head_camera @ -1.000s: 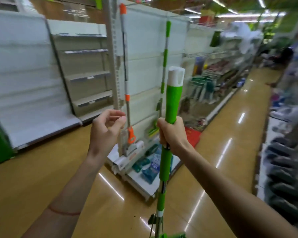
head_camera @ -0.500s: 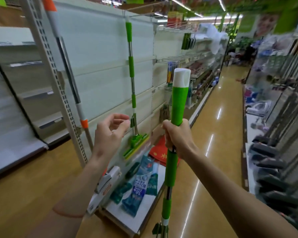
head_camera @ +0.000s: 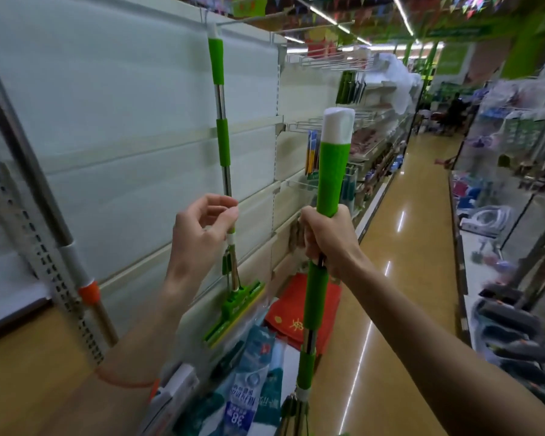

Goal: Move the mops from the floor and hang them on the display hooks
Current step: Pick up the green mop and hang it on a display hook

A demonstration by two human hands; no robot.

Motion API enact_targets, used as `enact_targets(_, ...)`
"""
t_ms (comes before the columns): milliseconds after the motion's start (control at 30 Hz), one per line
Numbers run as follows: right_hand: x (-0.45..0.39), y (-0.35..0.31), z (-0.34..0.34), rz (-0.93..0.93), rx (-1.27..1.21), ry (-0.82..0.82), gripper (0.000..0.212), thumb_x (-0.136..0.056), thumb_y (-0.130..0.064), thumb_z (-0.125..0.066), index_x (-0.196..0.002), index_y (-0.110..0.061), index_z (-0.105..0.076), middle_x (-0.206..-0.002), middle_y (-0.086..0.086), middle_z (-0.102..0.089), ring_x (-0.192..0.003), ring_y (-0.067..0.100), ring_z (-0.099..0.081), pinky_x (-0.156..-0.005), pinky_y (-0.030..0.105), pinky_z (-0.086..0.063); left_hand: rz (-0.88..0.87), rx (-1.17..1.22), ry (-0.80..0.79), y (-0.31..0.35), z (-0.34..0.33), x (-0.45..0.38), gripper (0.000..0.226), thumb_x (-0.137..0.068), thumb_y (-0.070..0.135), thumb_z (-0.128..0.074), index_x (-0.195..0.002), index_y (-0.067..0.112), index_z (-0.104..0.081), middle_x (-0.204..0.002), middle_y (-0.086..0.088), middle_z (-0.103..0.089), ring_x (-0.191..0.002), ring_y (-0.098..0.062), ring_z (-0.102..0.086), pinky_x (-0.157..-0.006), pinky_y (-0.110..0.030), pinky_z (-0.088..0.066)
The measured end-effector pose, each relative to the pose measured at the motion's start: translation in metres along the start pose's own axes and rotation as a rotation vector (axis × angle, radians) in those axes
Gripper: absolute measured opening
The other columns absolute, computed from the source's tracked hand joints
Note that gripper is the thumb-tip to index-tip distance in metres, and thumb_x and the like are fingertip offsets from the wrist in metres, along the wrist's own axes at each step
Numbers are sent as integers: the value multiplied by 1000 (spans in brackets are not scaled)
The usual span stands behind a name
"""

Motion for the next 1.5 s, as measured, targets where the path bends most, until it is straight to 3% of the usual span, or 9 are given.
enact_targets(200,-91,0,-1,32,8,-33,31,-80,-1,-55,-55,-16,-46,-41,-1,-40,-32,16,-33,-38,25,-30,5,18,7,-35,-34,-84,13,-87,32,-67,-96,26,-73,-89,0,-75,-79,-12,-70,-68,-19,-53)
enact_targets(400,-176,9,-1,41,9,-90,28,-77,-7,-58,-54,-18,-44,-40,-2,-40,-30,16,-34,-38,26,-30,1,-20,45,-52,-62,-141,16,-86,32,-66,-97,22,-73,-93,-8,-75,-82,-18,-70,-68,-23,-55)
enact_targets(667,-266,23,-34,-43,-36,-376,24,-73,-13,-57,-58,-20,-41,-39,-5,-38,-28,14,-32,-41,25,-29,-15,-193,333,-51,-64,-177,15,-85,29,-66,-95,21,-73,-89,-3,-74,-82,-17,-68,-71,-32,-56)
enact_targets(1000,-300,-11,-77,-20,0,-604,30,-81,-11,-54,-58,-21,-37,-43,0,-36,-30,18,-31,-41,27,-28,-36,-309,580,-27,-53,-163,9,-82,32,-68,-88,28,-74,-81,-1,-72,-76,-17,-66,-71,-34,-54)
enact_targets(1167,-315,-43,-78,-27,-62,-610,37,-83,-5,-53,-55,-21,-35,-44,1,-31,-29,16,-27,-42,27,-24,-61,-316,622,-14,-40,-161,10,-81,35,-69,-86,30,-75,-74,10,-75,-74,-13,-68,-69,-33,-55)
enact_targets(1500,-335,-81,-60,-46,-165,-589,35,-81,1,-50,-60,-21,-33,-43,-4,-25,-34,14,-20,-42,22,-21,-86,-294,606,-4,-52,-169,11,-83,34,-69,-89,28,-76,-77,10,-75,-79,-14,-68,-72,-36,-56)
Point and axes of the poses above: each hand's wrist, its own x-axis away from the middle knuckle, its own z-axis out of the back of the hand, y = z × x, the point moved 8 cm from there along -x, towards the middle knuckle
